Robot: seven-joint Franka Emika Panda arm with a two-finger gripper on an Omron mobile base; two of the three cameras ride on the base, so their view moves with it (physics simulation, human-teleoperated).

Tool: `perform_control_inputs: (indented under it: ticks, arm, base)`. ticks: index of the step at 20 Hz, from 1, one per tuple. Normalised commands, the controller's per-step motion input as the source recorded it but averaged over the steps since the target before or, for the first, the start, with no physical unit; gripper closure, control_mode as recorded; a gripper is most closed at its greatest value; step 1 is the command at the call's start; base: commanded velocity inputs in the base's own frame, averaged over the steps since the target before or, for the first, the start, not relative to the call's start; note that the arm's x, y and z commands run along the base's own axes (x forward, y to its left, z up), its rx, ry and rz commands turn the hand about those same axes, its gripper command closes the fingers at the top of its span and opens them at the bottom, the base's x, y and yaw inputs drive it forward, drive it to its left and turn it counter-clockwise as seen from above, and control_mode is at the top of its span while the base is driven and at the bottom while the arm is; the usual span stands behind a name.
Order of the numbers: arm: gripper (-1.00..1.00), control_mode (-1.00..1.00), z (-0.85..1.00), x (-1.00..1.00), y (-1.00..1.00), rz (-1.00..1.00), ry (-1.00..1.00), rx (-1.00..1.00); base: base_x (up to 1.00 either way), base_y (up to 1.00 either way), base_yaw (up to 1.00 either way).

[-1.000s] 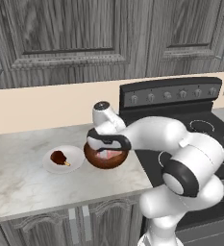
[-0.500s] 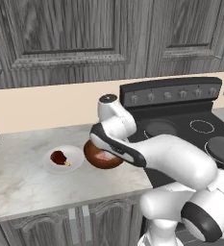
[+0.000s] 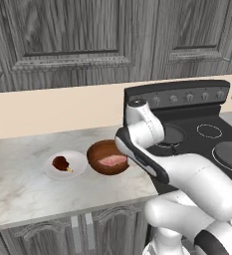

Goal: Place one of the steaks on the plate and the other in the bowl. Then place the bowl in the fridge.

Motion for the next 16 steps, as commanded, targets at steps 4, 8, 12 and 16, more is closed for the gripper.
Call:
perform_control_inputs:
  ticks: [4,8,12,16]
  arm:
    - [-1.0,-1.0,0.0,-0.02,-0.58,-0.77,0.07,0.01]
    - [-1.0,-1.0,0.0,0.0,-0.41,-0.84,0.1,0.02]
    - [-1.0,-1.0,-0.22,-0.01,-0.37,-0.78,0.25,0.08]
    - [-1.0,-1.0,-0.13,-0.13,-0.44,-0.77,0.12,0.08]
  base:
    - [0.0,0.0,0.0]
    - [0.0,0.0,0.0]
    - [0.0,0.0,0.0]
    - [0.0,0.0,0.0]
